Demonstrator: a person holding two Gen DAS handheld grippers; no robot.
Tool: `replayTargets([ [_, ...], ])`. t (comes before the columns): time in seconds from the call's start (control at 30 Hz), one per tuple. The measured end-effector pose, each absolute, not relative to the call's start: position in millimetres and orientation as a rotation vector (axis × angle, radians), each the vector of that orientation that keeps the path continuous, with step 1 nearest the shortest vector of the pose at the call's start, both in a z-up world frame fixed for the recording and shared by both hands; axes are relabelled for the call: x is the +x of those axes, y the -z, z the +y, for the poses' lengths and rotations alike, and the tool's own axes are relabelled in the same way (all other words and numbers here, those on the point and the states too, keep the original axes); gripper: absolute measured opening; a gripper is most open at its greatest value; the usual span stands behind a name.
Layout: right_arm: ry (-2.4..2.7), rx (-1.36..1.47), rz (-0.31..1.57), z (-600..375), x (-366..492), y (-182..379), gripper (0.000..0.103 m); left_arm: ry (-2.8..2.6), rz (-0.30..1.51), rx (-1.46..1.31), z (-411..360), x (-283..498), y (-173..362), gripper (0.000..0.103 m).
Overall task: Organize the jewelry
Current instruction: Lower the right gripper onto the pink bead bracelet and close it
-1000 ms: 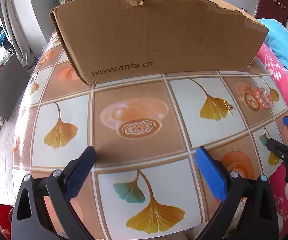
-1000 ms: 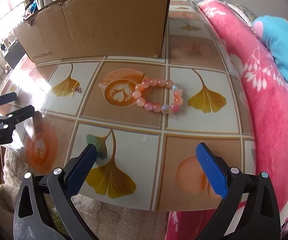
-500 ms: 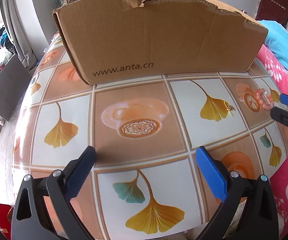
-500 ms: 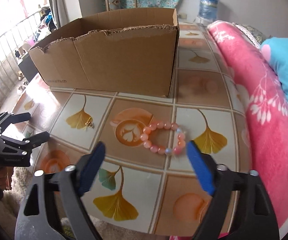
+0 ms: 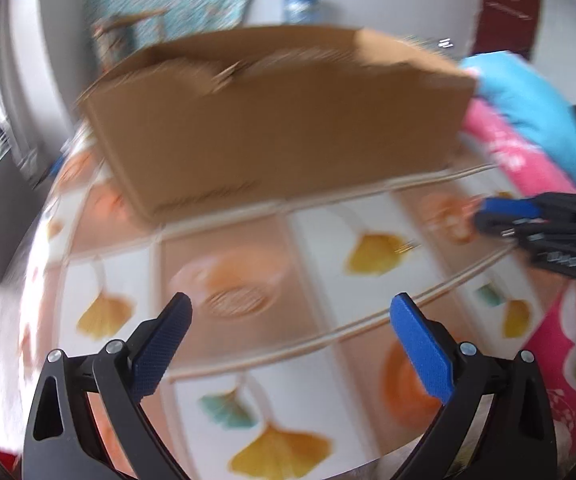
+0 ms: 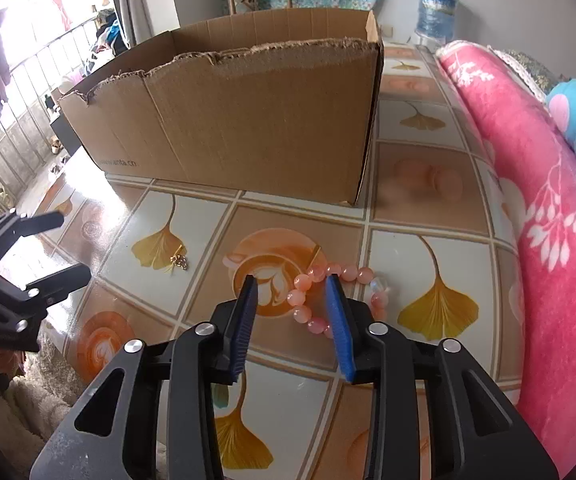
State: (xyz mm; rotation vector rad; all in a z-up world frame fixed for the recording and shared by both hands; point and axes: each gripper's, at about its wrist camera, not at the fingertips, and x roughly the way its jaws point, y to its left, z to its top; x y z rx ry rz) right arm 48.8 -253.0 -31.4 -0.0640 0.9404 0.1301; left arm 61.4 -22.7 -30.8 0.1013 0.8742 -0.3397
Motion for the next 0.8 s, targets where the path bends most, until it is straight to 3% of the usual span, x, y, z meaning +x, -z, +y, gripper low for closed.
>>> replayTargets([
  [0.3, -0.153, -0.018, 0.960, -266.4, 52.5, 38.5, 0.017, 0.531, 0.851, 0.152, -73.0, 76.1, 34.9, 0.084],
  [0.43, -0.167, 0.007, 0.956, -271.4, 51.8, 39.7, 0.013, 0.549, 0.875, 0.161, -83.0, 82.8, 42.9, 0.063],
  [0.8, -0.188, 0.016, 0.930, -273.7, 51.2, 41.3, 0.011, 0.568, 0.910, 0.230, -95.4, 86.5, 44.2, 0.029],
])
